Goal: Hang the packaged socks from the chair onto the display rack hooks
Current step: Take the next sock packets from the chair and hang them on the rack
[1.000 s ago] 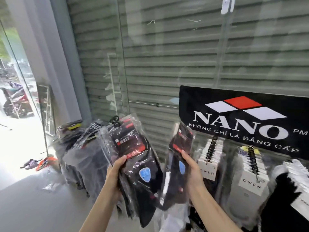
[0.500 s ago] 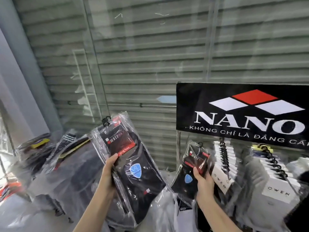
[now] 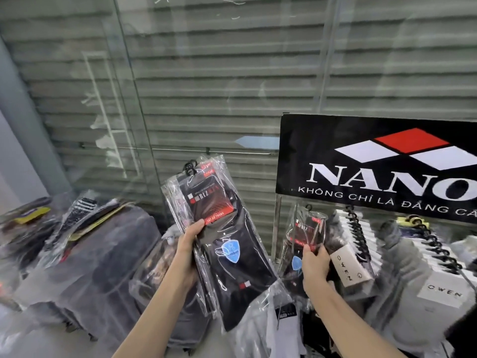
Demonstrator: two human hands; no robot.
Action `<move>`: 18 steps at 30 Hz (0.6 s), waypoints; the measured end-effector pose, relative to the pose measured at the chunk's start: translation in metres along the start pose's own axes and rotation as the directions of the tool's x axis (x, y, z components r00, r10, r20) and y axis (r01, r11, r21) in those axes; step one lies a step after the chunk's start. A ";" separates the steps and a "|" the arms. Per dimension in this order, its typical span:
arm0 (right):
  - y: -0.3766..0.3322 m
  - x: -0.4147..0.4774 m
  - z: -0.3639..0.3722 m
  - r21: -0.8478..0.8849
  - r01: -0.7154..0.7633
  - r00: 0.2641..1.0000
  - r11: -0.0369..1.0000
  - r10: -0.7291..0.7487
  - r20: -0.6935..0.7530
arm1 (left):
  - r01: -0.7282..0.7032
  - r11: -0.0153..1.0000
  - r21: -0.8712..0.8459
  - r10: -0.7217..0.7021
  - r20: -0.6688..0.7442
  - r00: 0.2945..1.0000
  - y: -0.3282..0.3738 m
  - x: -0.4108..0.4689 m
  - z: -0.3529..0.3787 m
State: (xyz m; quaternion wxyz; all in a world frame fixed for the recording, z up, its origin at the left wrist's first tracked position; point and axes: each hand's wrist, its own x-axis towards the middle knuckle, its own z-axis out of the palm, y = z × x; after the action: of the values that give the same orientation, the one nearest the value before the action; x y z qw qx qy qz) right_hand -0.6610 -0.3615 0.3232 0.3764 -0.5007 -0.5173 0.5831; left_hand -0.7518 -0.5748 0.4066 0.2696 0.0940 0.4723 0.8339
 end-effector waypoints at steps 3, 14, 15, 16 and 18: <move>0.004 -0.002 -0.003 0.007 0.034 0.999 0.999 -0.034 0.004 | 0.003 1.000 -0.010 -0.003 0.008 1.000 0.000 0.001 -0.001; -0.007 -0.003 0.003 -0.105 0.074 0.987 0.992 -0.058 0.150 | 0.031 0.999 -0.007 -0.031 0.087 0.996 -0.010 0.000 -0.014; -0.010 -0.003 0.004 -0.123 0.060 0.986 0.991 -0.040 0.163 | 0.033 0.999 -0.003 -0.033 0.095 0.995 -0.010 0.000 -0.013; -0.013 -0.001 0.006 -0.147 0.051 0.984 0.988 -0.025 0.174 | 0.036 0.999 -0.002 -0.035 0.102 0.994 -0.011 0.000 -0.013; -0.022 -0.001 0.009 -0.191 0.018 0.979 0.981 0.021 0.200 | 0.039 0.999 -0.011 -0.037 0.115 0.993 -0.013 -0.001 -0.012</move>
State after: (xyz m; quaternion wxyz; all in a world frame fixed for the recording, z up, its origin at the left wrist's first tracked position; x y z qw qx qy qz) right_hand -0.6713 -0.3601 0.3448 0.2717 -0.4733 -0.6064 0.5783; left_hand -0.7514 -0.5788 0.3887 0.3130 0.1311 0.4521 0.8249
